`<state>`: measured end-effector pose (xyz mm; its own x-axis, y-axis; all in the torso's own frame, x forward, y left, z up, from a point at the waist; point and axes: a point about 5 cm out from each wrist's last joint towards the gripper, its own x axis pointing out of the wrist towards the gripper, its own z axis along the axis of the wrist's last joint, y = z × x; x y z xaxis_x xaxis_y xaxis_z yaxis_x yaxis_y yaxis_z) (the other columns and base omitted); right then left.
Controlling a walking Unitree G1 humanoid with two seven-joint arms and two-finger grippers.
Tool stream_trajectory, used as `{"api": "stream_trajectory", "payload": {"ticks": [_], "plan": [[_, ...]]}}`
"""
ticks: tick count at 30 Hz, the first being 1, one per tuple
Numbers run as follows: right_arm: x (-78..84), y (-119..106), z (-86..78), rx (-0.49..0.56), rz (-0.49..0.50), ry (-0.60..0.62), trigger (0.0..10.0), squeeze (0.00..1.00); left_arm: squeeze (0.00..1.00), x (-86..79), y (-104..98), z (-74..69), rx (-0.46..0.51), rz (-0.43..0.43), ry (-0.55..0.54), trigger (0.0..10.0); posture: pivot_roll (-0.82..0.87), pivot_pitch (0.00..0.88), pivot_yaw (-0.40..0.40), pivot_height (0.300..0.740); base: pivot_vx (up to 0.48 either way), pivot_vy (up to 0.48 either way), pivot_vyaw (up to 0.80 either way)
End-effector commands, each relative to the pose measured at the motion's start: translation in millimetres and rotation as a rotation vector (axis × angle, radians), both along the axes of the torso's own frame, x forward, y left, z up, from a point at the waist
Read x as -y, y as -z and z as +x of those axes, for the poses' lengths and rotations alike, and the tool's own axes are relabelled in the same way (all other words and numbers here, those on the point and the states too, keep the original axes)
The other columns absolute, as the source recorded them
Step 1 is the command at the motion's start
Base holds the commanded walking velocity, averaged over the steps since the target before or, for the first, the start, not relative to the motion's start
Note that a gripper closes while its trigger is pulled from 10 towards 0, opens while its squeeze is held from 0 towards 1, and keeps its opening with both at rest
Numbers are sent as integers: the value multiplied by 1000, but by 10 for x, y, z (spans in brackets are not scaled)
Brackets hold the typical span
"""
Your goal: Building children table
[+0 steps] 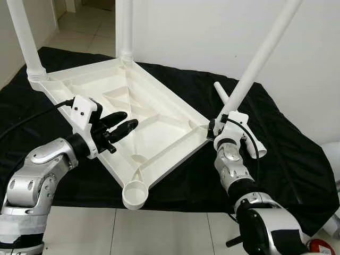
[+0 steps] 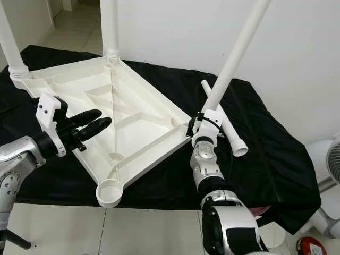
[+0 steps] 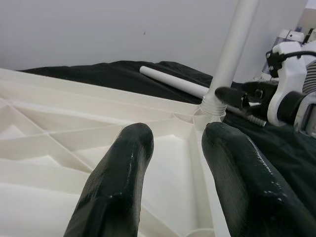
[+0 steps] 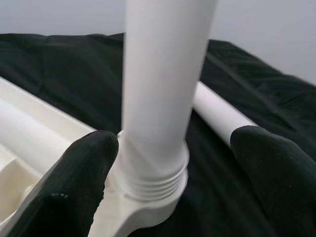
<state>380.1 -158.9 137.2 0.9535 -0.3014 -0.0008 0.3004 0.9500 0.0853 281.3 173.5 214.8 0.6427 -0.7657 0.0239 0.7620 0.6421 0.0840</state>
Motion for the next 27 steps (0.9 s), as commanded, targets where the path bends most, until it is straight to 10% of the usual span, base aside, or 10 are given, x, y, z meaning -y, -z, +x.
{"api": "stream_trajectory", "payload": {"ticks": [1, 27], "plan": [[79, -50, 17, 18, -14, 34, 10000, 0, 0, 72, 1, -62, -7, 14, 96, 10000, 129, 5, -207, 740, 0, 0, 0], [25, -529, 310, 39, 50, -300, 10000, 0, 0, -13, 23, -302, -47, 24, 61, 10000, 135, 43, -202, 740, 0, 0, 0]]}}
